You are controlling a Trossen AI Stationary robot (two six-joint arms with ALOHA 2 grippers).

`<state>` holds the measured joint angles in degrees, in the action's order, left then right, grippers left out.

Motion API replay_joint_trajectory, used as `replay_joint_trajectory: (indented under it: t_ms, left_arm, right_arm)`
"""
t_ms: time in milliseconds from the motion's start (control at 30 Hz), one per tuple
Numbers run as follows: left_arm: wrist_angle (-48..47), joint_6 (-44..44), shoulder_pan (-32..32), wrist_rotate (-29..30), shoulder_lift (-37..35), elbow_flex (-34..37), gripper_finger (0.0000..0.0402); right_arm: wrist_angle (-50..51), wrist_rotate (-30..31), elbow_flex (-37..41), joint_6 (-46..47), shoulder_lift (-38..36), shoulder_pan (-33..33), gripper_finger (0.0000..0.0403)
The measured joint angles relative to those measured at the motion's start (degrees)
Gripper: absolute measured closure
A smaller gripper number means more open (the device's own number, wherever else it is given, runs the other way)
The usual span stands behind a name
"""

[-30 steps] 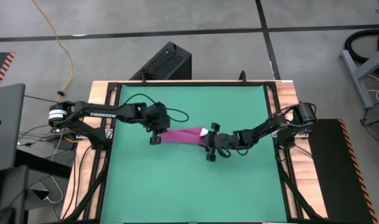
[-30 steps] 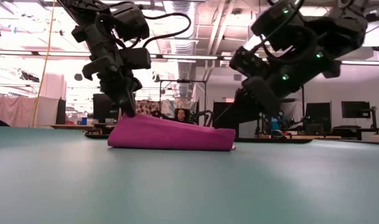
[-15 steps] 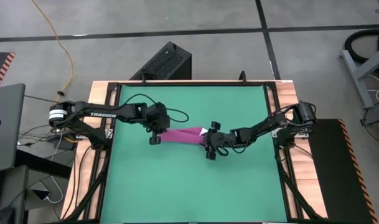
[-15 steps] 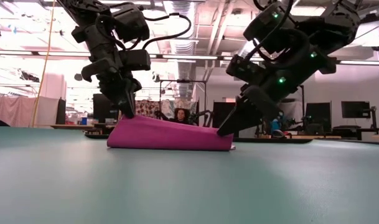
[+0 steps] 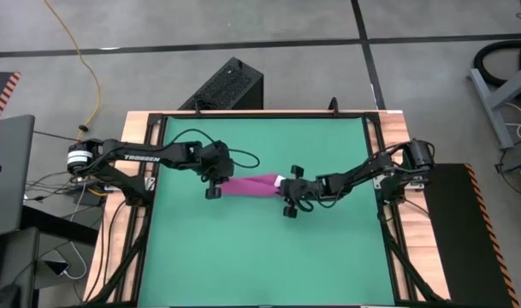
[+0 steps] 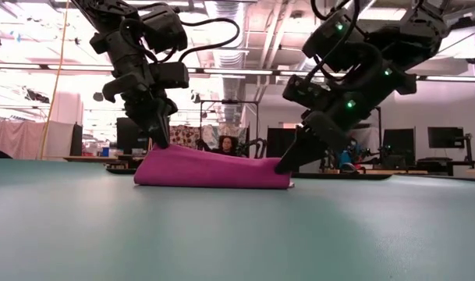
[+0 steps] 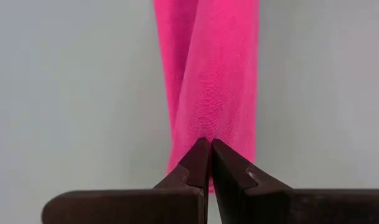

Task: Roll towel into tight, uniform cylinder
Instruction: Roll the pink towel

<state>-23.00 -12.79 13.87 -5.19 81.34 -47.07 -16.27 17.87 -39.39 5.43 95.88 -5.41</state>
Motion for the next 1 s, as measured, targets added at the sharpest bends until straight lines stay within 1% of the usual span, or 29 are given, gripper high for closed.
replay_joint_trajectory:
  t_ms: [67, 100, 200, 333, 433, 600, 867, 933, 1000]
  left_arm:
    - [0.0, 0.0, -0.1, -0.3, 0.0, 0.0, 0.0401]
    - [0.0, 0.1, -0.2, -0.6, 0.0, 0.0, 0.0401]
    - [0.3, 0.4, -0.8, -0.8, 0.0, 0.3, 0.0401]
    - [0.5, 1.1, -1.7, -0.8, 0.0, 1.2, 0.0401]
    - [0.8, 1.7, -2.4, 0.3, 0.0, 2.6, 0.0401]
    - [0.9, 2.8, -3.0, 2.5, 0.0, 4.4, 0.0401]
    - [1.3, 4.3, -3.6, 2.6, 0.0, 5.0, 0.0401]
    - [1.7, 4.3, -3.9, 2.6, 0.0, 5.0, 0.0401]
    - [2.1, 4.3, -4.3, 2.6, 0.0, 5.0, 0.0401]
  right_arm:
    - [0.3, 0.0, -1.1, -2.0, 0.0, 0.0, 0.0371]
    - [0.6, 0.0, -2.0, -3.2, 0.0, 0.0, 0.0381]
    - [3.2, -0.1, -5.3, -5.3, 0.0, 0.5, 0.0379]
    - [10.0, -0.2, -9.5, -5.9, 0.0, 2.4, 0.0381]
    - [12.9, -2.5, -10.5, -5.7, 0.0, 4.3, 0.0381]
    - [12.3, -6.3, -10.5, -5.5, 0.0, 7.4, 0.0381]
    - [9.3, -10.7, -10.5, -5.5, 0.0, 10.7, 0.0381]
    - [7.4, -11.2, -10.5, -5.6, 1.2, 11.2, 0.0381]
    - [5.0, -13.5, -10.5, -5.8, 3.0, 11.9, 0.0381]
